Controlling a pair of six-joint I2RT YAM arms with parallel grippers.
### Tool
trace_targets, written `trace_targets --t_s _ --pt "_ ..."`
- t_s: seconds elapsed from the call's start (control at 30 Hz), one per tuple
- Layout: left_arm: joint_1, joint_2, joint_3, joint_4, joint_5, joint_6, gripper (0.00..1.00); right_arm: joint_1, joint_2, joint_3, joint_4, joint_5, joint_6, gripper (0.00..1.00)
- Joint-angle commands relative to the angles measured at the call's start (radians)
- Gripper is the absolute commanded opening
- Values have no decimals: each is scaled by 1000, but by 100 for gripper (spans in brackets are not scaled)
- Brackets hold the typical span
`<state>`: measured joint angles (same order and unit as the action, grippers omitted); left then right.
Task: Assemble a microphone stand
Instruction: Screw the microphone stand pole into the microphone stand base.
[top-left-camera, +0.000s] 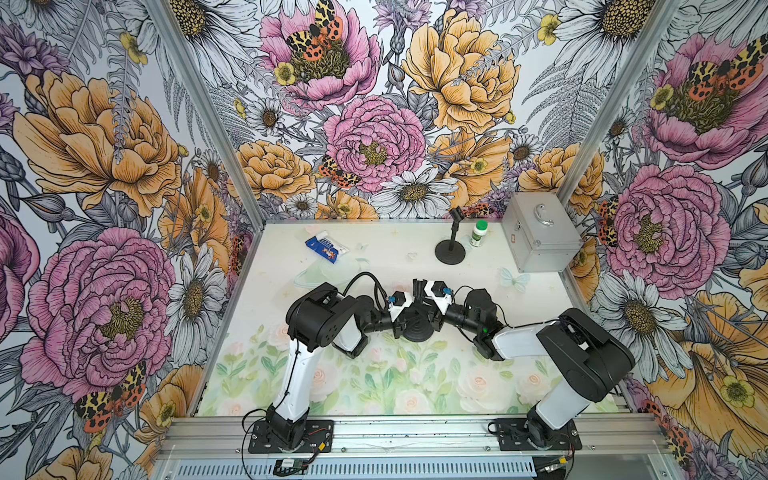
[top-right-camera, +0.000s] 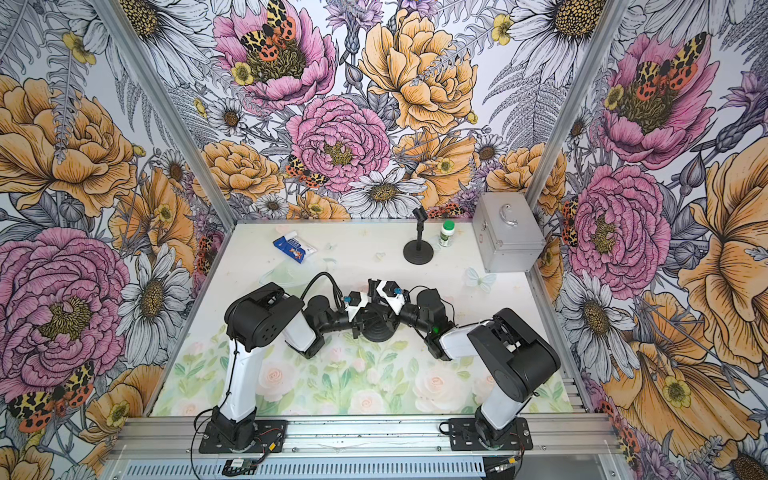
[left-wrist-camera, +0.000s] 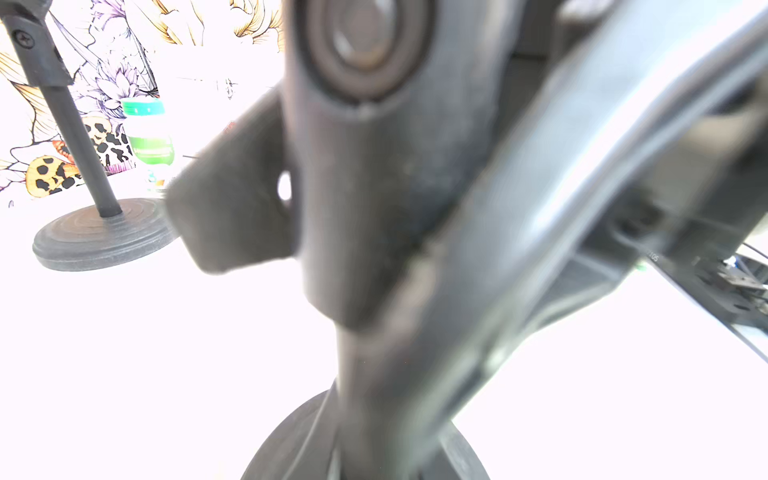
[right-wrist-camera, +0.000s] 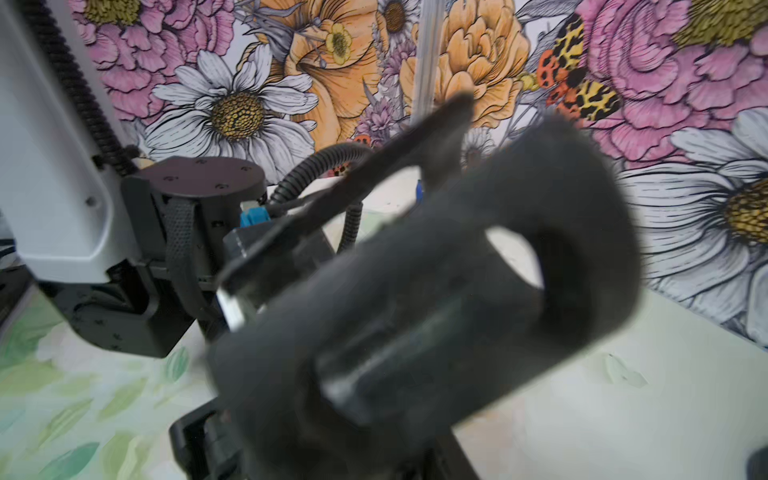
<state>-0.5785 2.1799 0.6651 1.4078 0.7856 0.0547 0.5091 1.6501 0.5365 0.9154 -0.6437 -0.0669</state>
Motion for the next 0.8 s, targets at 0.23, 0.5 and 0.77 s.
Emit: trace_targets --t_s 0.23,0.5,0.77 --pt "2 11 -10 4 -6 13 18 -103 42 246 -507 -494 -260 31" --pt "2 11 -10 4 -12 10 22 -78 13 209 -442 -189 -201 0" --pt "4 12 -7 4 -11 7 24 170 -73 -81 -54 959 61 0"
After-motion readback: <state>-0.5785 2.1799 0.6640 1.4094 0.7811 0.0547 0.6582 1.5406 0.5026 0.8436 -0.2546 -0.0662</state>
